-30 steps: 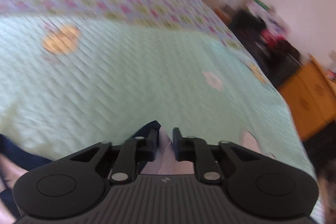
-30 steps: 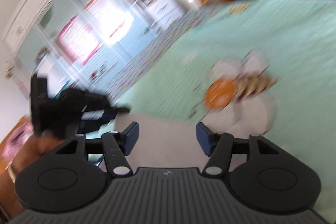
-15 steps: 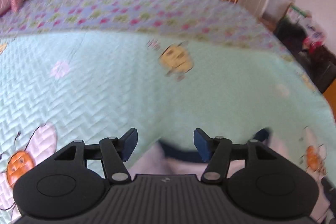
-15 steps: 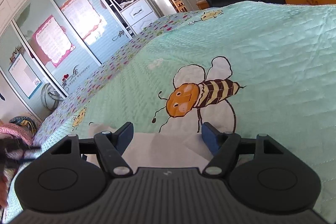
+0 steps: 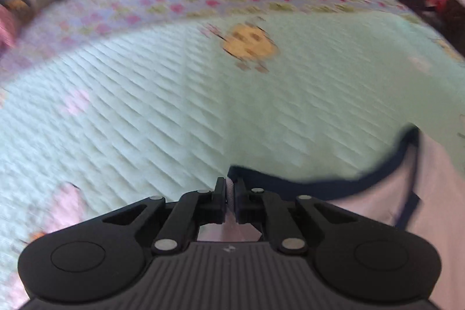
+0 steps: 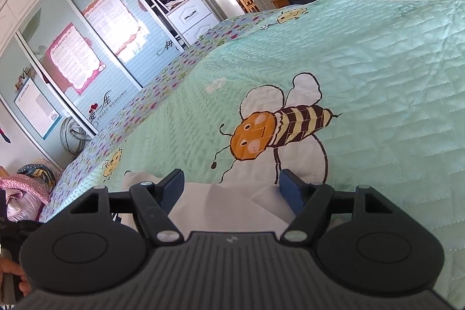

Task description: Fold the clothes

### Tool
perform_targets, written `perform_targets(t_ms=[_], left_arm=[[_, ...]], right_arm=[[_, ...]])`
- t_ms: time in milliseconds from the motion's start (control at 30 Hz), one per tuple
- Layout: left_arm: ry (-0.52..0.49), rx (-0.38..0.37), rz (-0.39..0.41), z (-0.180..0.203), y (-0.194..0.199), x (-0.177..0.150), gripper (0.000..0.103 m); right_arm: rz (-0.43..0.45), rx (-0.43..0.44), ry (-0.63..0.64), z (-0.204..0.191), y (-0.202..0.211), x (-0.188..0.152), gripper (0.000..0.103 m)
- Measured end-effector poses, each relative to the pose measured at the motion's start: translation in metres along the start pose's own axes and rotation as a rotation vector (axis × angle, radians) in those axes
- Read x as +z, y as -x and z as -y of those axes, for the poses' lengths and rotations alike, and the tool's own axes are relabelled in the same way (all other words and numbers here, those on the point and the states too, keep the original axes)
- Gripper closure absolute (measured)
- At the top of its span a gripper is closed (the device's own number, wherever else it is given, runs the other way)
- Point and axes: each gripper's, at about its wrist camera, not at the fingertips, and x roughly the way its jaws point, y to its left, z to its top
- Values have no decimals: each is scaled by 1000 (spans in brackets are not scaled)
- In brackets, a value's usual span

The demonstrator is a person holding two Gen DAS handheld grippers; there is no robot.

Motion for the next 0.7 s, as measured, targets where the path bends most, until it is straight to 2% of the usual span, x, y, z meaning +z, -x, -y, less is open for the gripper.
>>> perform_targets(t_ms=[167,267,367,433,500,600,667,700], left_arm=[[17,176,54,-22,1,28,98],[0,285,106,-31,-2,39,103],[14,286,85,-46,-10,42,103],[41,294,86,-51,-6,33,100],[93,254,116,-54,8,17,100],[108,156,153,-39,39,-12,97],[43,60,131,-10,51,-21,81],[8,11,115,7,56,-24,61]], right_arm=[[3,-18,39,-7,-1,-2,30],[2,-22,60,-11,-2,-5,30],[4,-27,90,-15,-4,-7,28],[3,-28,106,-15,-6,-9,27],[5,-19,91,-13,-5,-7,27],[16,5,25,-5,-2,-3,27],[9,9,-12,0,-1,0,27],[5,12,-20,0,-1,1,27]])
